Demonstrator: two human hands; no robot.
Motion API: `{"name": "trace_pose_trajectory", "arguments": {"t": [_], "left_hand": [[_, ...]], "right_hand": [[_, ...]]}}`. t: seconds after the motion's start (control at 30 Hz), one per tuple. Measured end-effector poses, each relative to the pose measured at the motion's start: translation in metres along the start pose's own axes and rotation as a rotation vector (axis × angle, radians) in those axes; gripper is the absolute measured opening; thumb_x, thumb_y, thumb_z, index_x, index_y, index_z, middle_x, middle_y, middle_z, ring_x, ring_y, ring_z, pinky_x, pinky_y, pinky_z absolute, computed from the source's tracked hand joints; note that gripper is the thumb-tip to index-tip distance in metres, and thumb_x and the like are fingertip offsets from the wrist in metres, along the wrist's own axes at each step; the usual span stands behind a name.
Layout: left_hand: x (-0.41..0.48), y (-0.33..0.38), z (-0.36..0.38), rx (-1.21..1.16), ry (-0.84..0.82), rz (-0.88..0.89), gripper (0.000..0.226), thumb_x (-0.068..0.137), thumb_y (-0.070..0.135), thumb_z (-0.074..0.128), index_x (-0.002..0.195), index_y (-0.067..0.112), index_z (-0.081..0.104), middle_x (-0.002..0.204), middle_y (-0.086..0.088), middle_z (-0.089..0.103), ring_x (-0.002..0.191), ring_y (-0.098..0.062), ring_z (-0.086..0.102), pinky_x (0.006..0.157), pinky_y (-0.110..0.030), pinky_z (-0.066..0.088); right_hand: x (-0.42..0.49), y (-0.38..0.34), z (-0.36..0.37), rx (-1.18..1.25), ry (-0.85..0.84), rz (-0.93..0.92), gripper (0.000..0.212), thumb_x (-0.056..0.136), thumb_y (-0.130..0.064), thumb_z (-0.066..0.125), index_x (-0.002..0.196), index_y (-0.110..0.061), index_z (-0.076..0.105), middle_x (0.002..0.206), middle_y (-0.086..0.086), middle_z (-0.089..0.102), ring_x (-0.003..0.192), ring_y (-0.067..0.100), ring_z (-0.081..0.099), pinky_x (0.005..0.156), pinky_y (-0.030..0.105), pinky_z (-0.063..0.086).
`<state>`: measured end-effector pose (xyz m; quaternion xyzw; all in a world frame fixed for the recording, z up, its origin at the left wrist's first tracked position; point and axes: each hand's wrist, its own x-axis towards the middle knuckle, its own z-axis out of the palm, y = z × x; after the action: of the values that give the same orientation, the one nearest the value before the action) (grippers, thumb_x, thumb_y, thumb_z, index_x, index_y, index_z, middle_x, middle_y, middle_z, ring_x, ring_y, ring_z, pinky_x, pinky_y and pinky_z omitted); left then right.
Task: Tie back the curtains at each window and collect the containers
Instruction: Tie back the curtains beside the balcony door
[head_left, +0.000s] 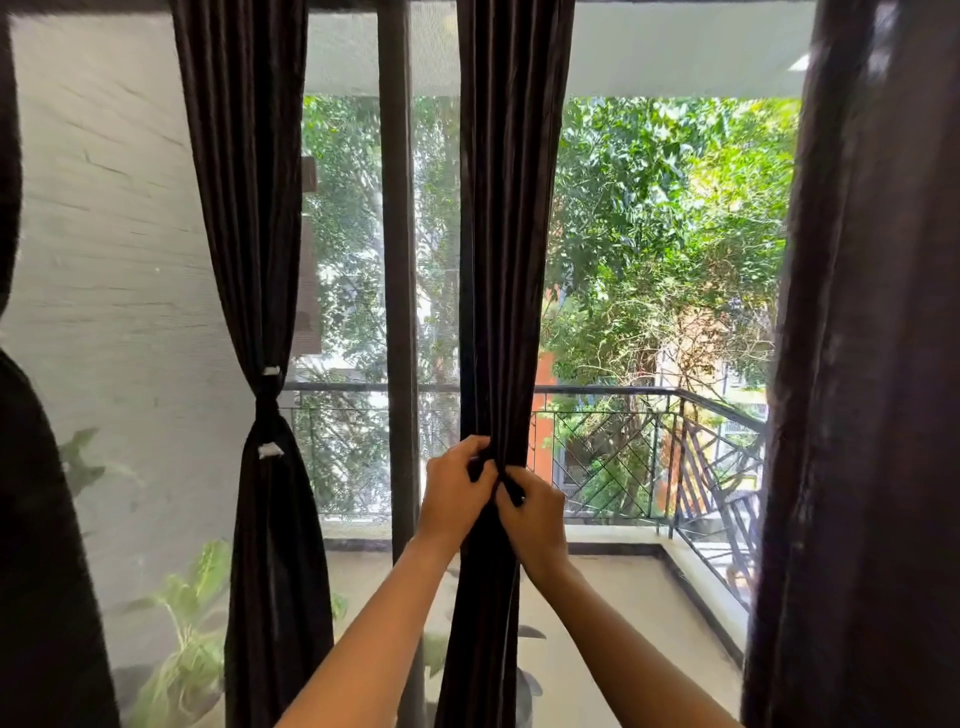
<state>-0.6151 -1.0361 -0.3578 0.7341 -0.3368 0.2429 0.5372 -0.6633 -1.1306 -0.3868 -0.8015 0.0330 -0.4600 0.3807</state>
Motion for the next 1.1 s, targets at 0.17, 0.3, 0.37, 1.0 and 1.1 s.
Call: {"name": "trace_pose_trajectory", "arguments": {"t": [0.17,0.3,0.37,1.0,1.1], "left_hand": [[-0.008,-0.006,-0.01,-0.102,0.0,-0.001,0.032,0.088,0.004,0.058,0.116,0.017,0.05,0.093,-0.004,0.07,0.079,-0.008,0.067,0.07,-0.022,0.054],[-0.002,-0.011,-0.017,-0.128,0.0,0.001,0.036,0.086,-0.001,0.058,0.104,0.021,0.035,0.084,-0.006,0.069,0.069,-0.006,0.065,0.058,-0.015,0.048],[0.001,-0.014,-0.017,-0.12,-0.045,-0.001,0.034,0.086,0.004,0.06,0.107,0.021,0.04,0.095,-0.007,0.071,0.085,-0.011,0.068,0.068,-0.016,0.053],[0.008,-0.005,-0.048,-0.135,-0.238,-0.043,0.033,0.081,0.016,0.072,0.11,0.016,0.055,0.093,0.002,0.064,0.093,-0.005,0.062,0.071,-0.002,0.044],[0.008,0.0,-0.047,-0.102,-0.255,-0.018,0.03,0.083,0.014,0.069,0.109,0.014,0.054,0.089,0.005,0.061,0.086,0.001,0.058,0.068,0.0,0.041]], "right_hand": [[-0.005,-0.004,0.006,-0.003,0.027,0.026,0.017,0.085,-0.001,0.057,0.093,-0.006,0.071,0.078,0.001,0.069,0.067,0.011,0.061,0.06,0.008,0.042],[-0.007,-0.007,0.017,-0.034,0.037,0.065,0.022,0.082,0.001,0.054,0.095,-0.008,0.07,0.079,0.0,0.069,0.068,0.01,0.061,0.062,0.012,0.045],[-0.009,-0.011,0.019,-0.028,0.048,0.057,0.023,0.082,0.003,0.054,0.094,-0.008,0.07,0.078,-0.002,0.066,0.067,0.009,0.058,0.059,0.005,0.039],[-0.009,-0.014,0.002,0.016,-0.094,0.046,0.019,0.089,-0.007,0.059,0.101,-0.011,0.074,0.08,-0.003,0.07,0.071,0.008,0.06,0.063,0.011,0.04],[-0.008,-0.011,0.0,0.001,-0.081,0.077,0.02,0.089,-0.007,0.06,0.104,-0.009,0.073,0.085,0.003,0.072,0.073,0.013,0.061,0.064,0.016,0.042]]}}
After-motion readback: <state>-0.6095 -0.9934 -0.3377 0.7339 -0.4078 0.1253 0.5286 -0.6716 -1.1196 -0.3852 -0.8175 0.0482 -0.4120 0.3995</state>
